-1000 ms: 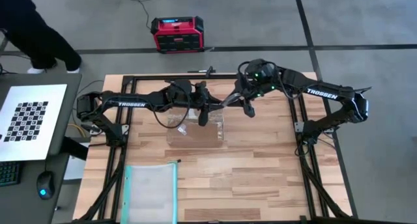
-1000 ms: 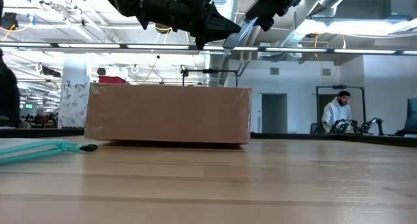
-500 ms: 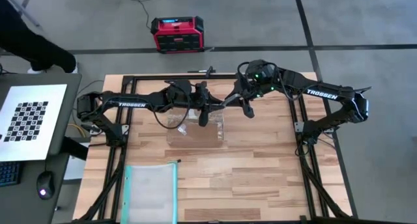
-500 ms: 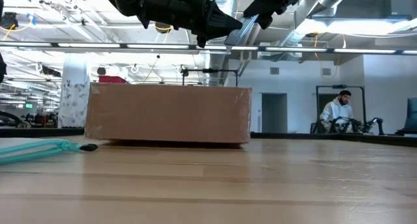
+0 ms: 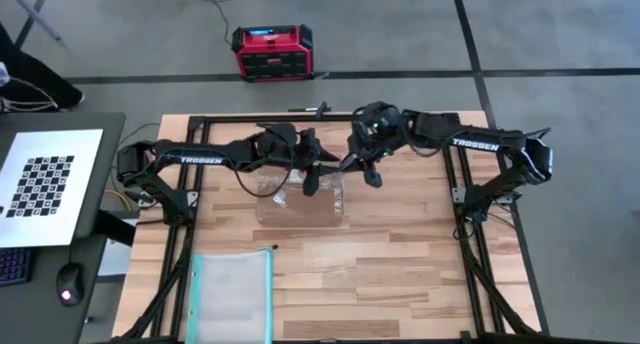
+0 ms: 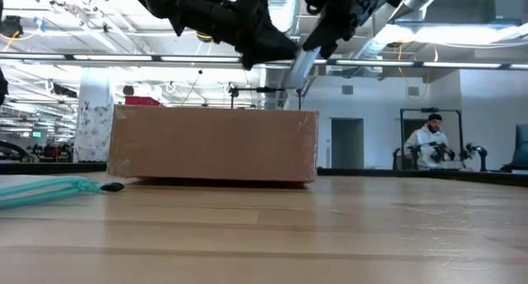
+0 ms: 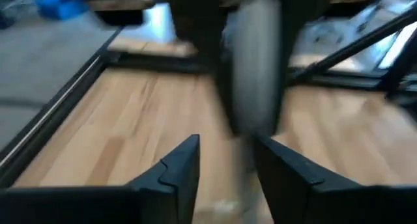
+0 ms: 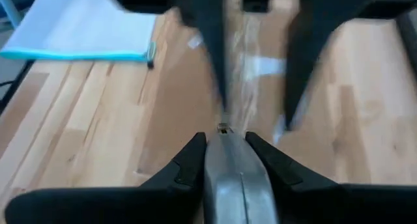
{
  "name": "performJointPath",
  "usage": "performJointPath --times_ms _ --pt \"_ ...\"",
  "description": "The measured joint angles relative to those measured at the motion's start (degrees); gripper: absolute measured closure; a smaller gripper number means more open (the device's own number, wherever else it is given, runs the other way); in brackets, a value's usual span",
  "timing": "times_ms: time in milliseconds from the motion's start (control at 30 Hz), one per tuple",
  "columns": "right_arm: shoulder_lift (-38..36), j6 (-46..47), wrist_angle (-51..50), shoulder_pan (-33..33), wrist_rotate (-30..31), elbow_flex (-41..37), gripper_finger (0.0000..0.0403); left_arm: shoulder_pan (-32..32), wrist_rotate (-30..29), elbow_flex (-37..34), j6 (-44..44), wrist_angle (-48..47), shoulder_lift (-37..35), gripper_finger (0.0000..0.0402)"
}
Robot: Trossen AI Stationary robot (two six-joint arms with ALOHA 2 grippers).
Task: Unpack boxes
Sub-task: Open the cardboard box using the gray cutter
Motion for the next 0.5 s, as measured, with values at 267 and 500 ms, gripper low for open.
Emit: performJointPath --times_ms 267,500 --pt "3.5 -0.1 3.0 1.2 2.3 0.1 0.0331 0.1 -1.7 0.0 3.9 -17.1 0.0 0.0261" --pt "5.8 -0.2 6.5 1.8 5.0 0.2 0.0331 0.2 -2.2 -0.1 6.5 -26.0 0.0 0.0265"
